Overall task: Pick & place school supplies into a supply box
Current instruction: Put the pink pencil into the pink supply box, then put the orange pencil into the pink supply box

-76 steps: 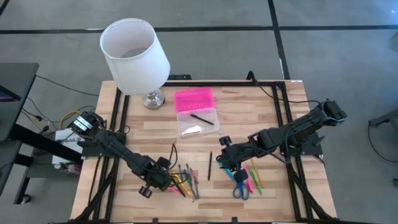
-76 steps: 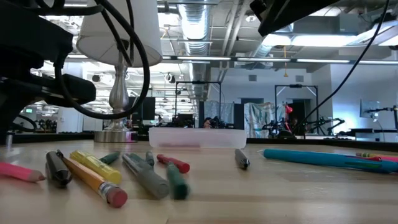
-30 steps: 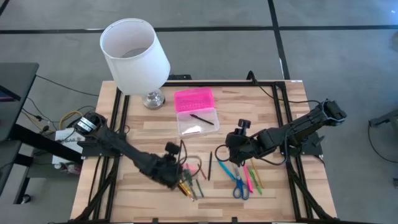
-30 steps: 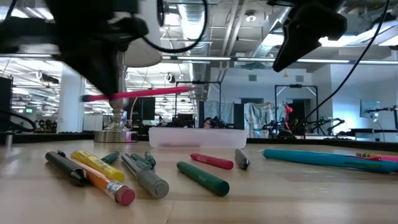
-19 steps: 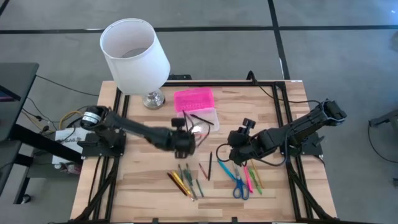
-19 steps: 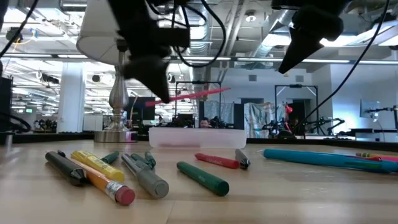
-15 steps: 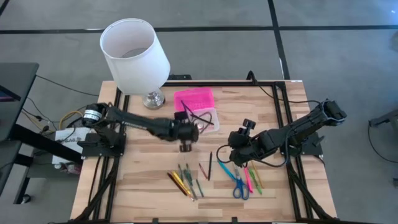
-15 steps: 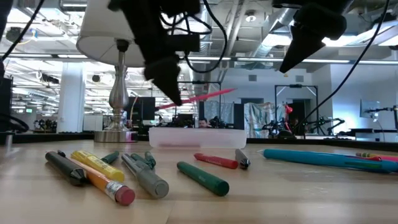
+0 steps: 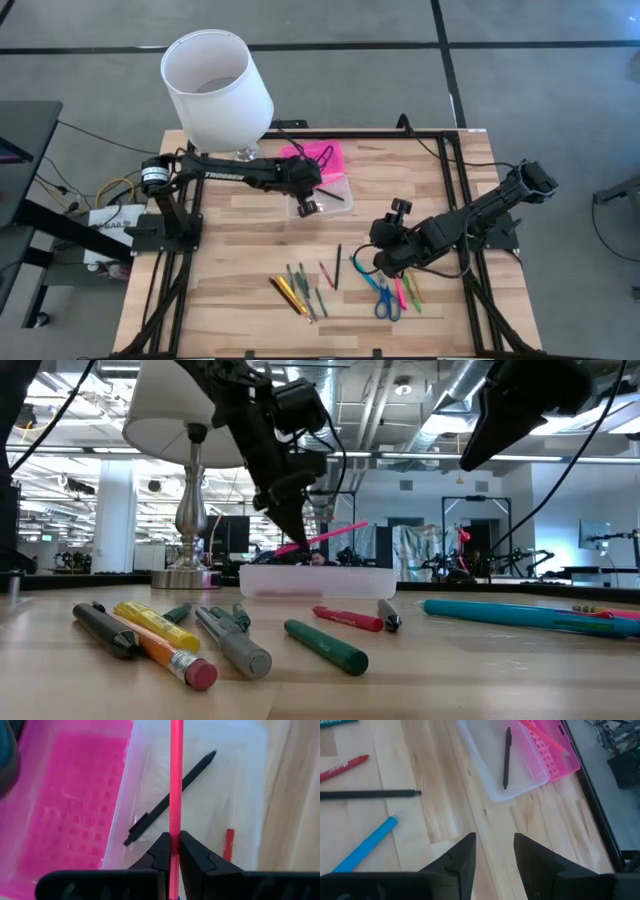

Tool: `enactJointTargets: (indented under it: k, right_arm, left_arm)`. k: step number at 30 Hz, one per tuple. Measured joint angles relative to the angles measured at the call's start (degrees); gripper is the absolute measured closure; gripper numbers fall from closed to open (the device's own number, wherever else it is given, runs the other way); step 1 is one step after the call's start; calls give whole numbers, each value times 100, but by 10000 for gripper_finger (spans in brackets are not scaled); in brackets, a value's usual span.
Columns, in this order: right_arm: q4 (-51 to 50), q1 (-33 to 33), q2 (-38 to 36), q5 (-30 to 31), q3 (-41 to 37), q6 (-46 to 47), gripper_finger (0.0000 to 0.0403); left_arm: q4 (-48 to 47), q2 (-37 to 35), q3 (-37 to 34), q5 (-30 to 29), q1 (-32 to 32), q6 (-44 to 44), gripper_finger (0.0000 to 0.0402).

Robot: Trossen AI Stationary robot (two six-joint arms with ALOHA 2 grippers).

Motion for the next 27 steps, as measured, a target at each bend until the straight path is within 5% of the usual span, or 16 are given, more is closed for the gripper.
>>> enactJointTargets:
  k: [15,27]
  right_arm:
    - [-524,63,0,149,2,688,276]
    - [-905,710,0,-260,2,2084,276]
  left_arm:
    - [-162,29,-5,20,27,496,308]
    - [-458,-325,-5,57,-528,1106,332]
